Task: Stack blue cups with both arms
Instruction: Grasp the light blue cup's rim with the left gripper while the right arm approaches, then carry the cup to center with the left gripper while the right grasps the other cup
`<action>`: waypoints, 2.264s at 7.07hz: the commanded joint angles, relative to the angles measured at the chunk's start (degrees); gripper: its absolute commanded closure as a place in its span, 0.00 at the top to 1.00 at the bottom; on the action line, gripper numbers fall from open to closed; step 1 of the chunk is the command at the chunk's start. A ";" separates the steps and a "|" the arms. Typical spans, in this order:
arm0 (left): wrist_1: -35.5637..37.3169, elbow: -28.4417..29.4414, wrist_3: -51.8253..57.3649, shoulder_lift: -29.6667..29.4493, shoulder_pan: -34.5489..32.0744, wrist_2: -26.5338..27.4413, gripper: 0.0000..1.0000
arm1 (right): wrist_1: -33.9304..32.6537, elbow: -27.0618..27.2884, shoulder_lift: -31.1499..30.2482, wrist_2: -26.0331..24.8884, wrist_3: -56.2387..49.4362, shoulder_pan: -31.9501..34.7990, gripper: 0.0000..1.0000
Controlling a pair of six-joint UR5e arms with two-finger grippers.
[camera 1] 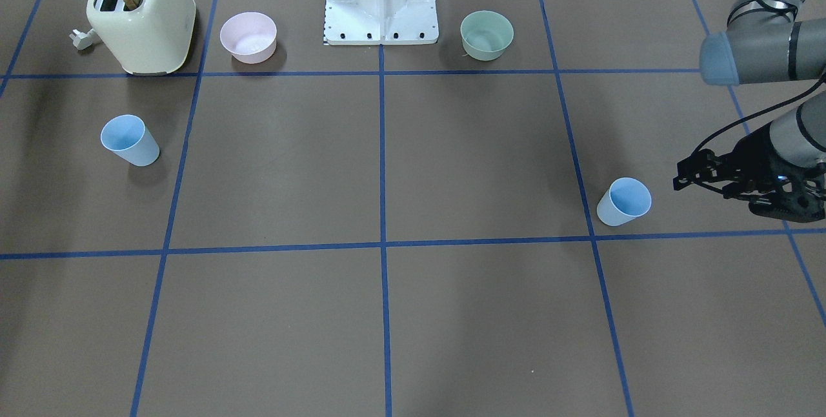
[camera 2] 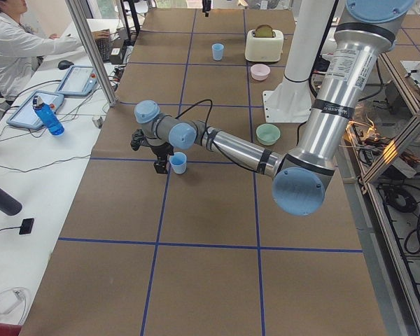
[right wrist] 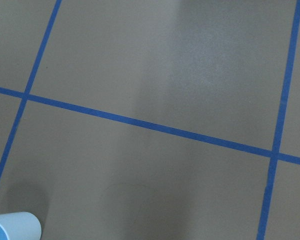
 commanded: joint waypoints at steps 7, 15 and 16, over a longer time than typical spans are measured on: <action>-12.04 6.31 -8.54 -0.60 7.19 0.09 0.14 | 1.86 7.90 -4.57 -3.89 10.22 -12.15 1.00; -8.52 -3.34 -36.44 -9.73 14.71 3.57 0.00 | 1.69 7.20 -2.91 -6.71 12.67 -17.79 1.00; -8.52 -4.49 -41.62 -11.39 19.10 7.35 0.00 | 1.51 5.81 -0.64 -6.79 14.68 -17.79 1.00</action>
